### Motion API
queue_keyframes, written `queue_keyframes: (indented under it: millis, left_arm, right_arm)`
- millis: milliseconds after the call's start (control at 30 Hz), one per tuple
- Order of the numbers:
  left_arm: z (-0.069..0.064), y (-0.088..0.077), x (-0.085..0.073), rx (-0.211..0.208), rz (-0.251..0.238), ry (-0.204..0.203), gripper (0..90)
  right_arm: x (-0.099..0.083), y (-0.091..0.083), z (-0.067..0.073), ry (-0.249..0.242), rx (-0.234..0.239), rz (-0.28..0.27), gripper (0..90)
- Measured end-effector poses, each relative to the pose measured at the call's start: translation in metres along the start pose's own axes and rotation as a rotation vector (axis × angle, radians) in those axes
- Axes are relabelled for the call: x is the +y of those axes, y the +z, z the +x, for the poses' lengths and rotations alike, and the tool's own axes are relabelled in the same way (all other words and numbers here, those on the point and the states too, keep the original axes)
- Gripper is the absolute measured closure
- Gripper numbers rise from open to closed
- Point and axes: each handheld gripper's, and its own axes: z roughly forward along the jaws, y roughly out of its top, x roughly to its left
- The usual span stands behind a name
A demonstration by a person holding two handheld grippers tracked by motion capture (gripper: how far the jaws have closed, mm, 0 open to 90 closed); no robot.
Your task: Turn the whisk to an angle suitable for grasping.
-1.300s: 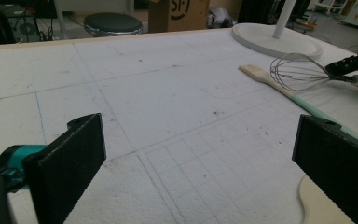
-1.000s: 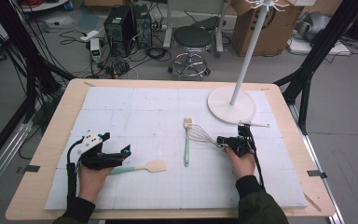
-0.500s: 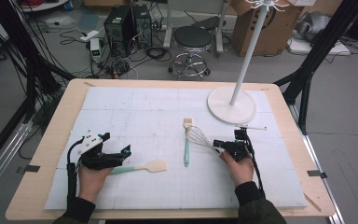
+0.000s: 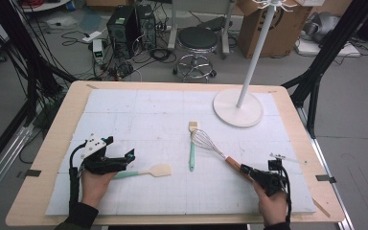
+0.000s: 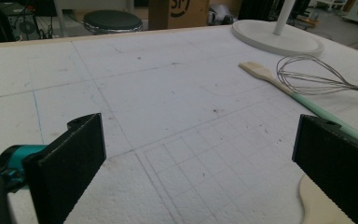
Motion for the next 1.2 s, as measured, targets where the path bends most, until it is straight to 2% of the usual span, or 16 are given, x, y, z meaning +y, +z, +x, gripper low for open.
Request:
queue_keyframes:
  millis: [133, 267, 300, 533, 700, 1033, 1133, 1200]
  left_arm:
    - [-0.001, 0.000, 0.000, 0.001, 0.004, 0.002, 3.3]
    - [-0.001, 0.000, 0.000, 0.002, 0.002, -0.001, 3.3]
    - [0.000, 0.000, 0.000, 0.004, 0.000, 0.000, 3.3]
    - [0.000, -0.001, 0.000, 0.004, 0.001, -0.001, 3.3]
    - [0.000, 0.000, 0.000, 0.006, 0.001, -0.001, 3.3]
    - [0.000, 0.000, 0.000, 0.006, 0.003, 0.001, 3.3]
    - [0.000, 0.000, 0.000, 0.007, 0.003, -0.002, 3.3]
    - [0.000, 0.000, -0.001, 0.007, 0.004, -0.003, 3.3]
  right_arm:
    - [-0.020, -0.008, -0.002, -0.007, -0.016, 0.028, 89.5]
    - [-0.027, -0.007, -0.006, -0.011, -0.051, 0.065, 89.5]
    - [-0.027, -0.006, -0.009, -0.022, -0.054, 0.057, 89.5]
    - [-0.023, -0.014, -0.020, 0.016, -0.075, 0.040, 89.5]
    - [-0.018, -0.015, -0.027, 0.026, -0.092, 0.022, 89.6]
    - [-0.002, -0.021, -0.050, 0.074, -0.125, -0.039, 89.5]
    - [0.003, -0.022, -0.054, 0.082, -0.142, -0.046, 89.5]
    - [0.005, -0.021, -0.057, 0.093, -0.136, -0.046, 89.6]
